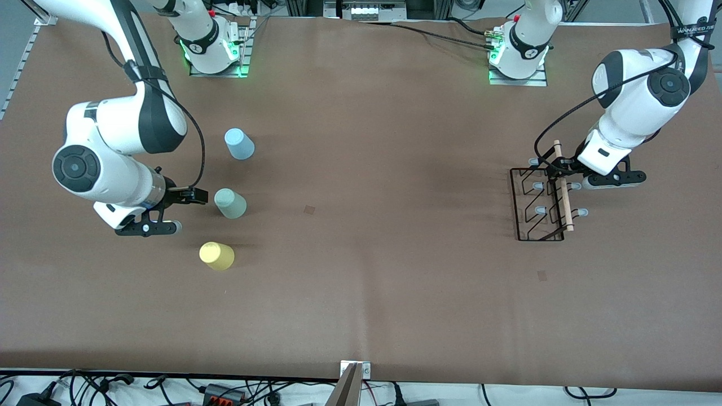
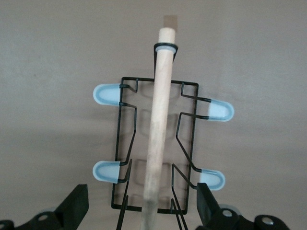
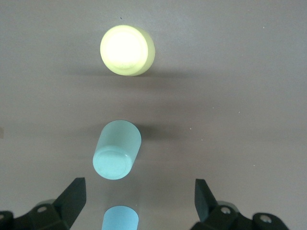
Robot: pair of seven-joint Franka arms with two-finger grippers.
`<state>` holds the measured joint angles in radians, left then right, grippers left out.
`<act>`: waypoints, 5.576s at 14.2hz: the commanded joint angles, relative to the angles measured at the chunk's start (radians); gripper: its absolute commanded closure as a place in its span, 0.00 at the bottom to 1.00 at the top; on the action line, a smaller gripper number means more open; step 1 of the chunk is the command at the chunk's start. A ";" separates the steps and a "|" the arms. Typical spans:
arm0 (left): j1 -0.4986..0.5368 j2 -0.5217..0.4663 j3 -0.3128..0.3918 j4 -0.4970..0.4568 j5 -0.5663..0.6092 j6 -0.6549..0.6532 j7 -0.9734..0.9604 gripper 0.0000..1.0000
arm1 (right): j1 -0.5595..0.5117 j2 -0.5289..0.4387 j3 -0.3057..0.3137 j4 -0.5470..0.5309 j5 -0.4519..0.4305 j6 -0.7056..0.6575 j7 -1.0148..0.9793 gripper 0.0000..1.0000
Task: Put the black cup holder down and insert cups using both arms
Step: 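Grasp the holder dowel with the left gripper while the right gripper nears the teal cup, then carry the wire holder with the left gripper toward the table middle, then set down the holder with the left gripper while the right gripper grasps the teal cup, then withdraw the left gripper while the right gripper carries the teal cup to the holder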
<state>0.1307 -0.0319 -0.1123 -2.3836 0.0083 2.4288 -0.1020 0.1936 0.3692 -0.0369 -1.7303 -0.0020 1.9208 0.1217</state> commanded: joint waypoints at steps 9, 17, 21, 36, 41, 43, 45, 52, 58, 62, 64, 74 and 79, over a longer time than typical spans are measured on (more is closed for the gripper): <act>0.004 0.029 -0.004 -0.009 0.010 0.044 -0.005 0.60 | 0.012 0.049 -0.001 0.012 0.072 0.021 0.016 0.00; -0.008 0.036 -0.055 0.067 0.010 0.024 -0.120 0.99 | 0.032 0.102 -0.001 0.006 0.102 0.023 0.030 0.00; -0.016 0.093 -0.170 0.272 0.010 -0.133 -0.200 0.99 | 0.046 0.134 -0.003 -0.002 0.100 0.015 0.030 0.00; -0.399 0.615 -0.308 0.981 0.050 -0.357 -0.756 0.99 | 0.063 0.201 -0.006 -0.032 0.093 0.053 0.119 0.00; -0.448 0.667 -0.308 0.983 0.117 -0.196 -0.765 0.99 | 0.059 0.206 -0.006 -0.032 0.093 0.049 0.118 0.02; -0.483 0.672 -0.305 0.983 0.137 -0.186 -0.768 0.99 | 0.058 0.198 -0.006 -0.031 0.093 0.040 0.118 0.45; -0.497 0.676 -0.302 0.983 0.141 -0.186 -0.788 0.99 | 0.056 0.192 -0.006 -0.023 0.093 0.017 0.119 0.65; -0.508 0.710 -0.293 0.988 0.242 -0.188 -0.795 0.75 | 0.055 0.155 -0.005 0.157 0.103 -0.172 0.101 0.76; -0.433 0.664 -0.296 1.110 0.183 -0.332 -0.770 0.00 | 0.075 0.154 0.018 0.276 0.108 -0.246 0.110 0.76; -0.311 0.557 -0.306 1.110 0.183 -0.483 -0.762 0.00 | 0.089 0.125 0.126 0.300 0.108 -0.246 0.203 0.76; -0.222 0.476 -0.300 1.106 0.183 -0.578 -0.759 0.00 | 0.095 0.125 0.175 0.327 0.108 -0.244 0.262 0.76; 0.156 0.230 -0.296 1.110 0.173 -1.005 -0.297 0.00 | 0.226 0.184 0.287 0.370 0.106 -0.093 0.490 0.76; 0.204 0.225 -0.306 1.078 0.164 -1.065 -0.139 0.00 | 0.274 0.237 0.287 0.370 0.106 0.026 0.545 0.76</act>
<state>0.3177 0.2057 -0.4081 -1.2717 0.1925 1.3675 -0.3151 0.4489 0.5770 0.2483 -1.3937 0.0993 1.9270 0.6291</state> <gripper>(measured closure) 0.000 0.344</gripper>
